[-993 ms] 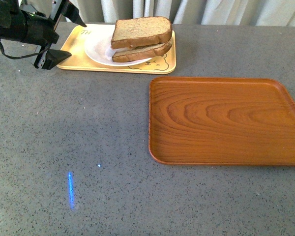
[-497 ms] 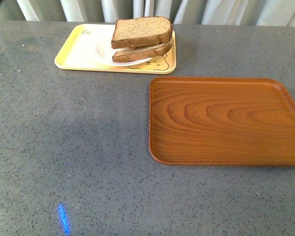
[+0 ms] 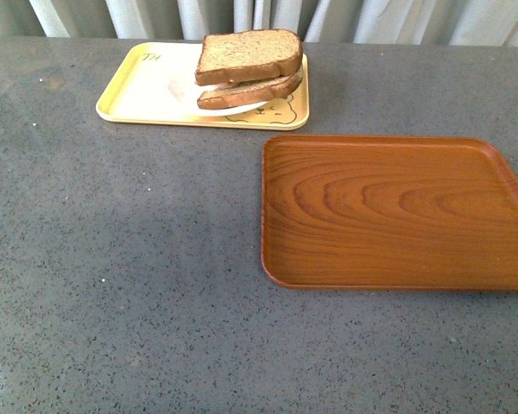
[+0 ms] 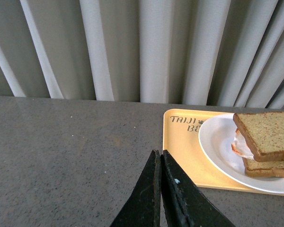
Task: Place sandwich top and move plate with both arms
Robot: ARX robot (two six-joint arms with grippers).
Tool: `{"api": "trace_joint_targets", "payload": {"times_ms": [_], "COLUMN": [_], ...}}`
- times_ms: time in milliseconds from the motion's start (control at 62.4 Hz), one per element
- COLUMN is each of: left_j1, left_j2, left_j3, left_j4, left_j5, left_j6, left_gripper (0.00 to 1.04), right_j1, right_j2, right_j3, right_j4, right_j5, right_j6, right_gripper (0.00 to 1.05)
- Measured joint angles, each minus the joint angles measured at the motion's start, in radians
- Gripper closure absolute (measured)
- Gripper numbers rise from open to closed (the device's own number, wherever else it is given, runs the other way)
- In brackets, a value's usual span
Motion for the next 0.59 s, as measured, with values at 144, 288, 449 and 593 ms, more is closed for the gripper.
{"api": "trace_joint_targets", "payload": {"times_ms": [144,288,449,593], "left_j1": [0.000,0.001,0.001,0.001], "left_j2": [-0.153,-0.276,-0.398,-0.512], "left_j3": [-0.096,-0.190,-0.272,-0.326], "left_j4": [-0.056,-0.080,-0.128,-0.189], "left_j5": [0.000,0.000,0.000,0.000], "left_j6": [0.003,0.004,0.006,0.007], "left_gripper": [1.03,1.03,1.03,1.03], "right_j1": [0.000,0.000,0.000,0.000], "right_j2": [0.000,0.000,0.000,0.000], "right_j3": [0.000,0.000,0.000,0.000], "right_j4": [0.000,0.000,0.000,0.000], "right_j5": [0.000,0.000,0.000,0.000], "right_j6": [0.000,0.000,0.000,0.000], "right_gripper": [0.09,0.09,0.09,0.09]}}
